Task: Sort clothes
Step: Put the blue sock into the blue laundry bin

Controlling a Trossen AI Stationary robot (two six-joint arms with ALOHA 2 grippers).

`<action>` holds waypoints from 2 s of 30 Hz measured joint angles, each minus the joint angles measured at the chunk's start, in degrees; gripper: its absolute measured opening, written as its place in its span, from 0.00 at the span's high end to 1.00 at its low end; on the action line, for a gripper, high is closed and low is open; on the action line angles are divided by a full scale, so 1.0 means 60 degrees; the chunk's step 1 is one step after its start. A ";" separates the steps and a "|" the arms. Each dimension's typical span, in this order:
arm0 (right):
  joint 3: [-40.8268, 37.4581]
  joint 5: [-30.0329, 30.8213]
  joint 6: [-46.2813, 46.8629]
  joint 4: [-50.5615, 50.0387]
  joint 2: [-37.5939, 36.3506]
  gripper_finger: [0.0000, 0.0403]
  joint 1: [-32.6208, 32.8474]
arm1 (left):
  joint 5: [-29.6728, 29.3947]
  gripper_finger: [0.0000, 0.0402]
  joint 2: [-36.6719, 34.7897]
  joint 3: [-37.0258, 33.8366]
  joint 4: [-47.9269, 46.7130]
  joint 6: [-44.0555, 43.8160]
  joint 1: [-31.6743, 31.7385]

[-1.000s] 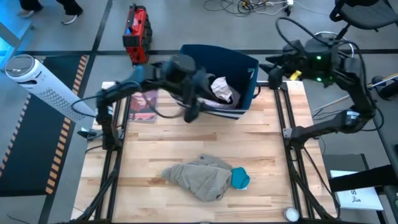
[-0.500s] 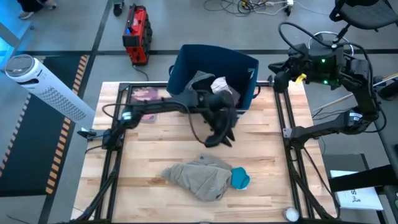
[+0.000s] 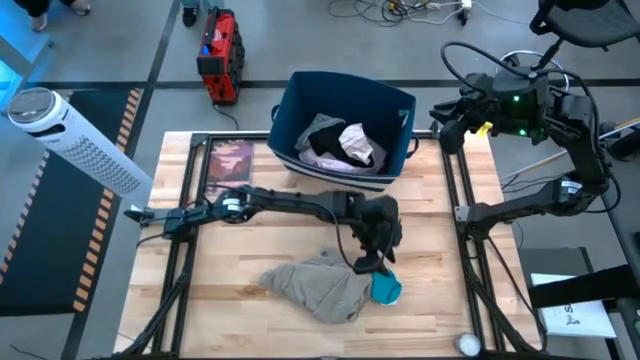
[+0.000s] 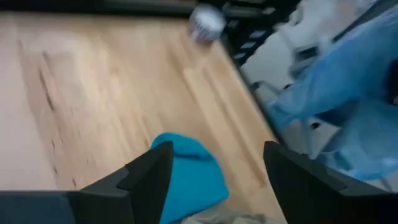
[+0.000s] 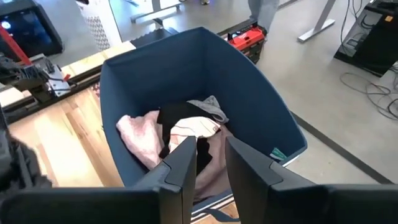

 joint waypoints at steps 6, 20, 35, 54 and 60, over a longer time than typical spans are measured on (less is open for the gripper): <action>0.0000 0.0003 -0.0088 -0.0066 -0.0001 0.83 0.0000 | -0.2085 0.37 0.0446 0.0000 -0.0030 -0.0035 -0.0567; 0.0000 0.0000 -0.0077 -0.0066 -0.0001 0.82 -0.0002 | -0.2982 0.44 0.1499 0.0000 -0.0178 -0.0951 -0.1250; 0.0000 0.0000 -0.0040 -0.0037 -0.0001 0.84 0.0000 | -0.3634 0.98 0.0662 0.0138 -0.0789 -0.1159 -0.1058; 0.0000 -0.0009 0.0386 0.0042 0.0012 0.85 0.0000 | -0.6455 1.00 -0.3954 0.0131 -0.1246 -0.0756 0.0801; 0.0003 -0.0043 0.0550 0.0047 0.0072 0.88 0.0000 | -0.7222 1.00 -0.4816 0.0131 -0.1239 -0.0177 0.1813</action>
